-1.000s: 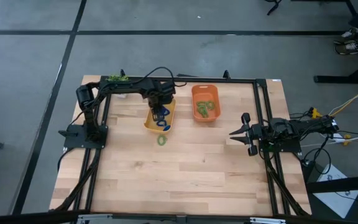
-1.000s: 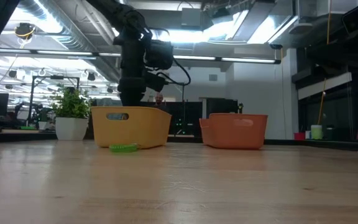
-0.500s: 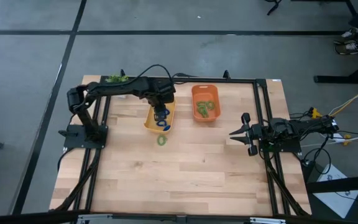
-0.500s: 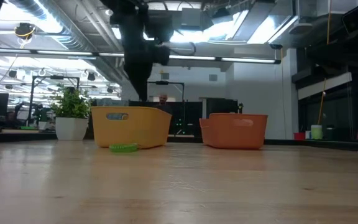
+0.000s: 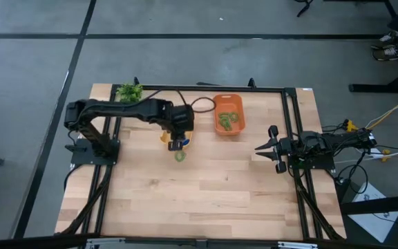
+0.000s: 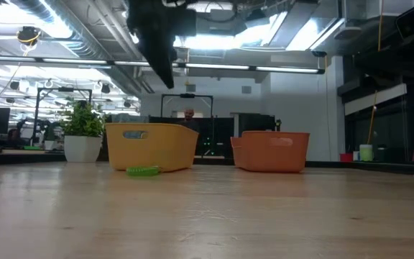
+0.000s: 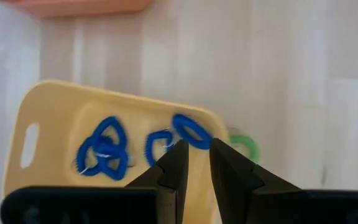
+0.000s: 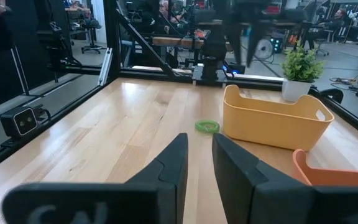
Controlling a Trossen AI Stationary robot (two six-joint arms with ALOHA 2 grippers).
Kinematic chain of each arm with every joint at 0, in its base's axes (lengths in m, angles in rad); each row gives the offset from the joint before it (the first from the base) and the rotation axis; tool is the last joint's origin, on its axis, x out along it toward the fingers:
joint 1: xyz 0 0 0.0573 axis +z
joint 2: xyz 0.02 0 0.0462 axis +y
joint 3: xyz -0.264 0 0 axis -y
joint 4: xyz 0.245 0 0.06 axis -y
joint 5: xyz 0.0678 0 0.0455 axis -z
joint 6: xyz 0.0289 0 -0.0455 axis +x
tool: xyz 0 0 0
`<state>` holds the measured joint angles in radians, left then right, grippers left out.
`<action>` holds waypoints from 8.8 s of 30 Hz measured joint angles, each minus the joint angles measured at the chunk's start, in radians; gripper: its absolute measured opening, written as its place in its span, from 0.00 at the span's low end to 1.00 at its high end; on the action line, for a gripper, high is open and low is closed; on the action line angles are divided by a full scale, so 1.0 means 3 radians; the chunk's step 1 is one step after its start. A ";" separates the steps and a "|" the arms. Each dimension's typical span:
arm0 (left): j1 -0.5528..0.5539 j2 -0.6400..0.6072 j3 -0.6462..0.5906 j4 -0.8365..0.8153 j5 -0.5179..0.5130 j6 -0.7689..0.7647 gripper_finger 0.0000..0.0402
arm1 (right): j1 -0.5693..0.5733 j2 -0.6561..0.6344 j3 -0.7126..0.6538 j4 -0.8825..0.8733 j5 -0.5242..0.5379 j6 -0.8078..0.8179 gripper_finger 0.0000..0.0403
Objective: Sort items
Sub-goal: Put the green keychain into the orange bin
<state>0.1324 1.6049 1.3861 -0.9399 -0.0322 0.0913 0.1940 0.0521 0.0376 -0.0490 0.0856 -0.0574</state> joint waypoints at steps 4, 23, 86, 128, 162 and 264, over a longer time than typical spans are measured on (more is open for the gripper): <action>-0.0220 -0.0036 0.0000 -0.0001 -0.0001 -0.0015 0.15 | -0.0001 0.0000 0.0000 0.0000 0.0000 0.0000 0.19; -0.1266 -0.0036 -0.0001 -0.0002 -0.0001 -0.0459 0.15 | -0.0001 0.0000 0.0000 0.0000 0.0000 0.0000 0.19; -0.1334 0.0115 -0.1647 0.1891 -0.0919 -0.1450 0.46 | -0.0001 -0.0001 0.0000 0.0000 0.0000 0.0000 0.19; -0.1052 0.0474 -0.1640 0.1929 -0.0427 -0.1419 0.03 | 0.0000 -0.0001 0.0000 0.0000 0.0000 0.0000 0.19; -0.1387 -0.0370 -0.1581 0.1722 -0.0876 -0.1390 0.03 | -0.0001 -0.0001 0.0000 0.0000 0.0000 0.0000 0.19; 0.0743 0.1024 0.0457 0.2593 0.0289 0.0122 0.03 | -0.0001 0.0000 0.0000 0.0000 0.0000 0.0000 0.19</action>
<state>0.3553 1.9122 1.5232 -0.1620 0.0544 0.1280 0.1937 0.0521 0.0376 -0.0490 0.0856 -0.0574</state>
